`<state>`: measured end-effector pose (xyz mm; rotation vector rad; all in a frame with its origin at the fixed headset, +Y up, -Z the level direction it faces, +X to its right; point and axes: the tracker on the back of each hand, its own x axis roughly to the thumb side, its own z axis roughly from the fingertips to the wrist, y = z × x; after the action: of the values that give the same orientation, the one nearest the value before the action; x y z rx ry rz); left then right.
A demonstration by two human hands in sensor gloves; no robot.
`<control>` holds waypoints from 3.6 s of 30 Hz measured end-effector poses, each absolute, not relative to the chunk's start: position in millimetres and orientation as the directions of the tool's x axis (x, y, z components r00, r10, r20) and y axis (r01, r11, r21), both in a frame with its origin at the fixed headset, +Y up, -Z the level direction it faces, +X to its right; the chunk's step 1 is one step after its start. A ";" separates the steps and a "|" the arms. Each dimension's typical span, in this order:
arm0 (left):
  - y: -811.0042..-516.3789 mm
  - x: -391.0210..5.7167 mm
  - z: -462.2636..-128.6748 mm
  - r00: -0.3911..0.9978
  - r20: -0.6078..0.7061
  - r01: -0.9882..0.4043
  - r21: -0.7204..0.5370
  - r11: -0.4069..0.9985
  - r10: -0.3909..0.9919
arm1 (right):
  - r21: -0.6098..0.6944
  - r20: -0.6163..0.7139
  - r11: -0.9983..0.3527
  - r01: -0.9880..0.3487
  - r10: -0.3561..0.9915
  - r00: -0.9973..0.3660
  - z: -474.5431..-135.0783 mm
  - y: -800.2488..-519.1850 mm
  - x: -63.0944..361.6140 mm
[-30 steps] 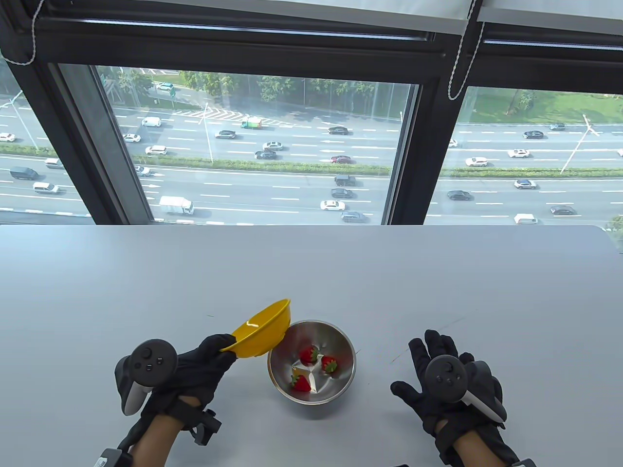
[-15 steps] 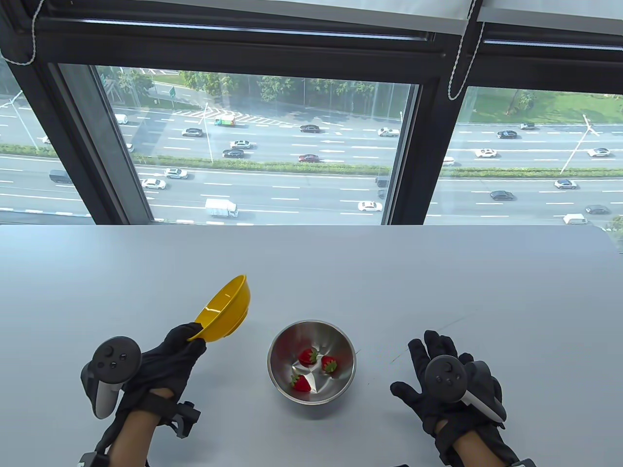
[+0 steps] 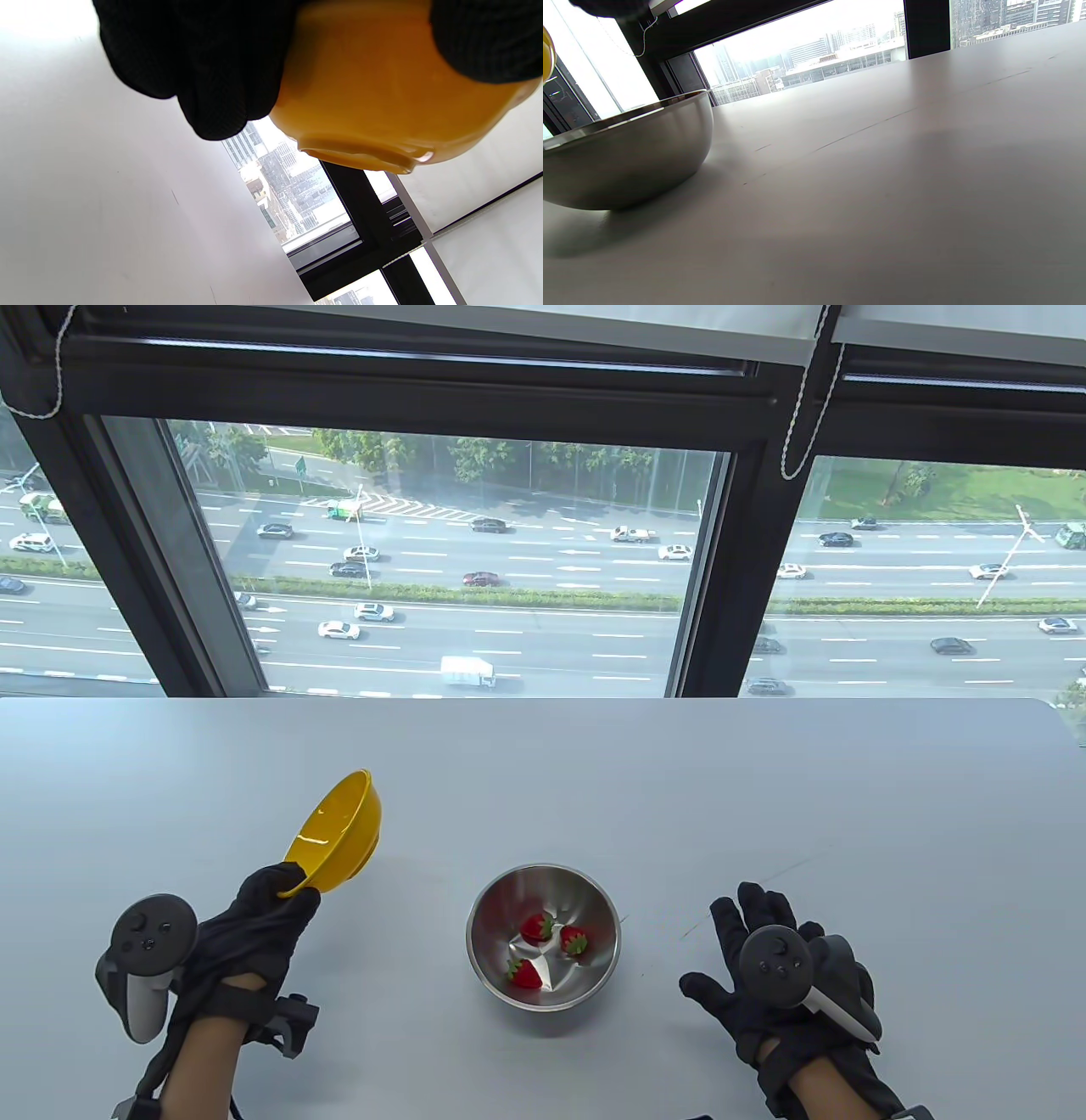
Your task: Pour strawberries from bowl into mixing bowl
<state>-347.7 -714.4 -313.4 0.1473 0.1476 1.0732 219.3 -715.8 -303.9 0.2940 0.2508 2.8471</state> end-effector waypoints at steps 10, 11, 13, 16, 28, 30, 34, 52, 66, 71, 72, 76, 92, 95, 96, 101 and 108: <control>-710.4 -375.4 -302.5 0.319 -0.091 -0.885 0.328 0.331 0.943 | 0.203 0.176 -0.949 -0.242 0.279 -0.944 -303.8 -716.9 218.1; -710.7 -377.8 -301.0 0.290 -0.098 -0.888 0.344 0.306 0.952 | 0.204 0.176 -0.948 -0.243 0.280 -0.944 -303.8 -717.1 218.0; -709.8 -381.7 -300.6 0.324 -0.117 -0.864 0.367 0.344 0.939 | 0.206 0.176 -0.948 -0.242 0.279 -0.944 -303.9 -717.4 217.8; -710.8 -384.4 -300.1 0.321 -0.145 -0.864 0.360 0.352 0.936 | 0.209 0.175 -0.948 -0.242 0.280 -0.944 -303.8 -717.7 217.7; -715.1 -393.3 -299.7 0.454 -0.274 -0.799 0.296 0.523 0.848 | 0.213 0.177 -0.946 -0.243 0.282 -0.943 -304.2 -717.8 217.9; -715.7 -394.0 -299.9 0.488 -0.290 -0.775 0.291 0.562 0.823 | 0.213 0.176 -0.946 -0.243 0.282 -0.943 -304.2 -717.8 217.9; -715.4 -395.9 -299.2 0.526 -0.325 -0.743 0.275 0.611 0.786 | 0.215 0.179 -0.945 -0.245 0.285 -0.942 -304.2 -717.7 218.1; -729.4 -413.8 -296.5 0.596 -0.515 -0.626 0.182 0.758 0.616 | 0.222 0.182 -0.943 -0.246 0.288 -0.940 -303.9 -718.4 217.9; -734.5 -417.1 -294.3 0.584 -0.574 -0.627 0.130 0.768 0.574 | 0.230 0.181 -0.942 -0.243 0.287 -0.941 -303.6 -718.9 217.9; -737.7 -418.9 -294.3 0.577 -0.583 -0.637 0.116 0.762 0.572 | 0.233 0.180 -0.942 -0.242 0.286 -0.941 -303.5 -719.2 217.9; -738.1 -419.0 -294.1 0.575 -0.586 -0.638 0.115 0.762 0.570 | 0.234 0.180 -0.942 -0.242 0.286 -0.941 -303.5 -719.2 217.9; -739.6 -419.1 -293.5 0.583 -0.599 -0.626 0.099 0.773 0.549 | 0.234 0.180 -0.942 -0.241 0.286 -0.941 -303.5 -719.3 217.9; -740.5 -418.2 -292.4 0.606 -0.628 -0.592 0.053 0.804 0.488 | 0.234 0.179 -0.941 -0.244 0.288 -0.941 -303.7 -719.3 218.4; -735.9 -416.9 -292.4 0.625 -0.625 -0.563 0.052 0.824 0.467 | 0.230 0.179 -0.941 -0.247 0.291 -0.940 -303.7 -719.3 218.8; -733.9 -415.9 -291.9 0.632 -0.627 -0.547 0.057 0.835 0.456 | 0.230 0.179 -0.941 -0.248 0.291 -0.940 -303.7 -719.3 218.8; -723.3 -411.5 -292.0 0.663 -0.602 -0.489 0.101 0.866 0.445 | 0.227 0.178 -0.942 -0.248 0.290 -0.940 -303.8 -719.1 219.1; -706.2 -398.8 -293.1 0.717 -0.479 -0.477 0.192 0.857 0.507 | 0.222 0.173 -0.943 -0.247 0.287 -0.942 -304.2 -719.3 219.4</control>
<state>-398.8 -706.2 -293.1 0.0563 0.5466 0.5447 219.4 -719.3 -304.2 0.2952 0.2865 2.8390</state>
